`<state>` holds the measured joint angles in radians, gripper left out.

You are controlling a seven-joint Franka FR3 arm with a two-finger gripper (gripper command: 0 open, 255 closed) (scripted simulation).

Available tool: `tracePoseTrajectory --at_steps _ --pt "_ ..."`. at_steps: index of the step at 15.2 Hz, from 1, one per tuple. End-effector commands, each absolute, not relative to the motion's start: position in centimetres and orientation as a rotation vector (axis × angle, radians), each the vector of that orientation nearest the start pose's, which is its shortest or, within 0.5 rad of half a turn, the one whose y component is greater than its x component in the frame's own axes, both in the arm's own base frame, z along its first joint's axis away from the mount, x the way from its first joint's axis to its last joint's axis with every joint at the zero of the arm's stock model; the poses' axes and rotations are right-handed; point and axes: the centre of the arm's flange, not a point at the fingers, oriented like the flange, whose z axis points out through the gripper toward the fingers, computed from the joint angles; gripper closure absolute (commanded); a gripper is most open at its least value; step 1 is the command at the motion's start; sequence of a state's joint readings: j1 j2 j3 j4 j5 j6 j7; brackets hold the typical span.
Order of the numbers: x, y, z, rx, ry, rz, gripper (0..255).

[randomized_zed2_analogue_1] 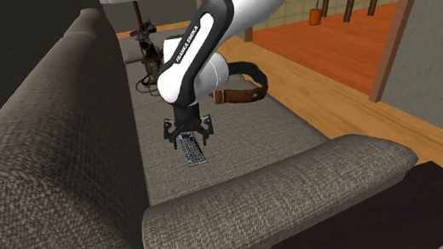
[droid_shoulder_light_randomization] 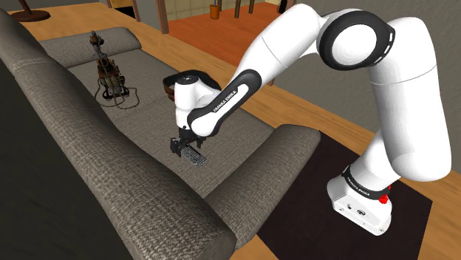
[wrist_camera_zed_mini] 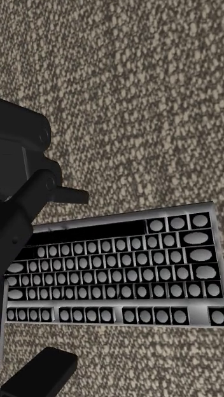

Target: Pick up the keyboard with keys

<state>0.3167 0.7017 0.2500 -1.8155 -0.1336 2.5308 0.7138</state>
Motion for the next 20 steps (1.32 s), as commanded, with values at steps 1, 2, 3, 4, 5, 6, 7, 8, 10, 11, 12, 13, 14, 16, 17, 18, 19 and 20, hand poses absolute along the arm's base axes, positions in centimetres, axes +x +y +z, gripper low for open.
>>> tracePoseTrajectory --at_steps 1,2,3,4,5,6,7,8,10,11,12,13,14,16,17,18,19,20 --pt "55.5 34.1 16.0 -3.049 0.151 0.024 0" --pt "55.4 34.1 15.9 -3.049 0.151 0.024 255" --pt "55.4 34.1 15.9 -3.049 0.151 0.024 255" --pt "55.4 34.1 15.9 -3.049 0.151 0.024 255" --pt "55.4 34.2 15.9 -3.049 0.151 0.024 255" --pt "55.4 34.1 15.9 -3.049 0.151 0.024 255" --pt "55.4 34.1 16.0 -3.049 0.151 0.024 255" --pt "55.4 34.1 16.0 -3.049 0.151 0.024 255" --pt "55.3 34.1 16.0 -3.049 0.151 0.024 255" --pt "55.5 34.1 16.0 -3.049 0.151 0.024 255" --pt "55.5 34.1 16.5 -3.049 0.151 0.024 255" --pt "55.5 34.1 17.0 -3.049 0.151 0.024 255" --pt "55.5 34.1 17.6 -3.049 0.15 0.024 255" --pt "55.5 34.1 18.6 -3.049 0.151 0.024 255" --pt "55.5 34.1 19.1 -3.049 0.151 0.024 255" --pt "55.5 34.1 19.7 -3.049 0.151 0.024 255" --pt "55.5 34.1 20.2 -3.049 0.151 0.024 255" --pt "55.5 34.1 20.7 -3.049 0.151 0.024 255"
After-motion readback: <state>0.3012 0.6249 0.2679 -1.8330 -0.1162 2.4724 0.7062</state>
